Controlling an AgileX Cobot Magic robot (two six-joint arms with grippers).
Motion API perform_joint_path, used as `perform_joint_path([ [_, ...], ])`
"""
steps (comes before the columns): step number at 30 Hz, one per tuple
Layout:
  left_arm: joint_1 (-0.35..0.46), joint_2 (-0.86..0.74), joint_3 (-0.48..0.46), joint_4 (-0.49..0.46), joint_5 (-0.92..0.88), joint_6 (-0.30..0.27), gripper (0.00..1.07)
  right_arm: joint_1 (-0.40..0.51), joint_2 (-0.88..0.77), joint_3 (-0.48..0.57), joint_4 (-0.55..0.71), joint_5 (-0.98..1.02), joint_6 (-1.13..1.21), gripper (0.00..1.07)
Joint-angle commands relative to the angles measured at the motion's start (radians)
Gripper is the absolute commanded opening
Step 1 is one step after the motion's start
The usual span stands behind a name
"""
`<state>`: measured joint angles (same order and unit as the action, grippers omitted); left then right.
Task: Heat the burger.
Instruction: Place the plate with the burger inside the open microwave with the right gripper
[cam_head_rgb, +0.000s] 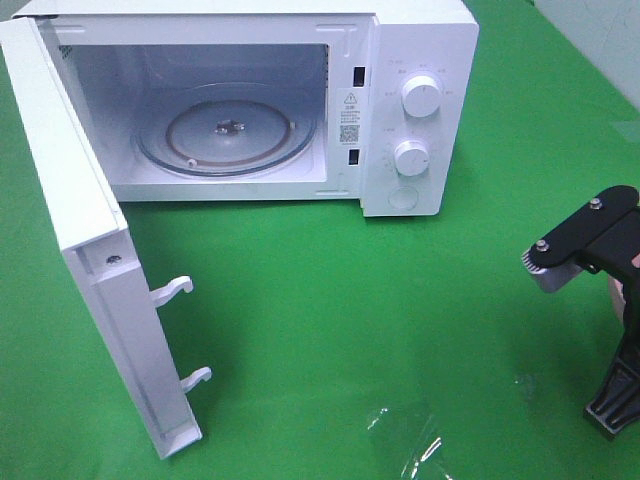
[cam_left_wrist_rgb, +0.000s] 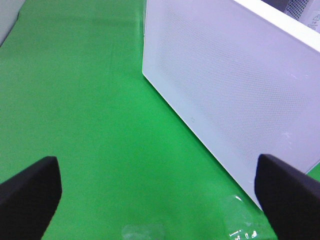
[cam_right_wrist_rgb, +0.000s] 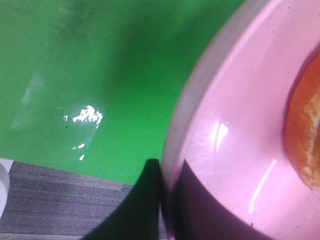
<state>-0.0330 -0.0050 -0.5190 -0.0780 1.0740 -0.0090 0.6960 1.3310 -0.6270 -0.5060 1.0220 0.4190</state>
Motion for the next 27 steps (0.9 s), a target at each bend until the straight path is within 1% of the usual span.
perform_joint_path([
  [1,0.001,-0.016,0.003,-0.004,-0.007,0.001,0.96,0.057,-0.006,0.003,-0.067,0.039,-0.012,0.00],
  [4,0.001,-0.016,0.003,-0.004,-0.007,0.001,0.96,0.108,-0.006,0.003,-0.067,0.039,-0.016,0.00],
  [7,0.001,-0.016,0.003,-0.004,-0.007,0.001,0.96,0.123,-0.006,0.003,-0.068,0.039,-0.016,0.00],
  [9,0.001,-0.016,0.003,-0.004,-0.007,0.001,0.96,0.175,-0.006,0.003,-0.070,0.044,-0.016,0.00],
  [12,0.001,-0.016,0.003,-0.004,-0.007,0.001,0.96,0.185,-0.006,0.003,-0.071,0.045,-0.016,0.00],
  [14,0.001,-0.016,0.003,-0.004,-0.007,0.001,0.96,0.237,-0.006,0.003,-0.071,0.059,-0.016,0.00],
  [15,0.001,-0.016,0.003,-0.004,-0.007,0.001,0.96,0.237,-0.006,0.003,-0.071,0.059,-0.016,0.00],
  [16,0.001,-0.016,0.003,-0.004,-0.007,0.001,0.96,0.263,-0.006,0.003,-0.071,0.061,-0.016,0.00],
  [18,0.001,-0.016,0.003,-0.004,-0.007,0.001,0.96,0.275,-0.006,0.003,-0.071,0.061,-0.015,0.00],
  [19,0.001,-0.016,0.003,-0.004,-0.007,0.001,0.96,0.304,-0.006,0.003,-0.071,0.061,-0.015,0.00],
  [20,0.001,-0.016,0.003,-0.004,-0.007,0.001,0.96,0.304,-0.006,0.003,-0.071,0.061,-0.015,0.00],
  [21,0.001,-0.016,0.003,-0.004,-0.007,0.001,0.96,0.341,-0.006,0.003,-0.071,0.061,-0.015,0.00],
  [22,0.001,-0.016,0.003,-0.004,-0.007,0.001,0.96,0.341,-0.006,0.003,-0.071,0.061,-0.015,0.00],
  [23,0.001,-0.016,0.003,-0.004,-0.007,0.001,0.96,0.374,-0.006,0.003,-0.071,0.061,-0.015,0.00],
  [24,0.001,-0.016,0.003,-0.004,-0.007,0.001,0.96,0.374,-0.006,0.003,-0.071,0.061,-0.015,0.00],
  [25,0.001,-0.016,0.003,-0.004,-0.007,0.001,0.96,0.393,-0.006,0.003,-0.071,0.063,-0.015,0.00],
  [26,0.001,-0.016,0.003,-0.004,-0.007,0.001,0.96,0.428,-0.006,0.003,-0.071,0.065,-0.015,0.00],
  [27,0.001,-0.016,0.003,-0.004,-0.007,0.001,0.96,0.428,-0.006,0.003,-0.071,0.065,-0.015,0.00],
])
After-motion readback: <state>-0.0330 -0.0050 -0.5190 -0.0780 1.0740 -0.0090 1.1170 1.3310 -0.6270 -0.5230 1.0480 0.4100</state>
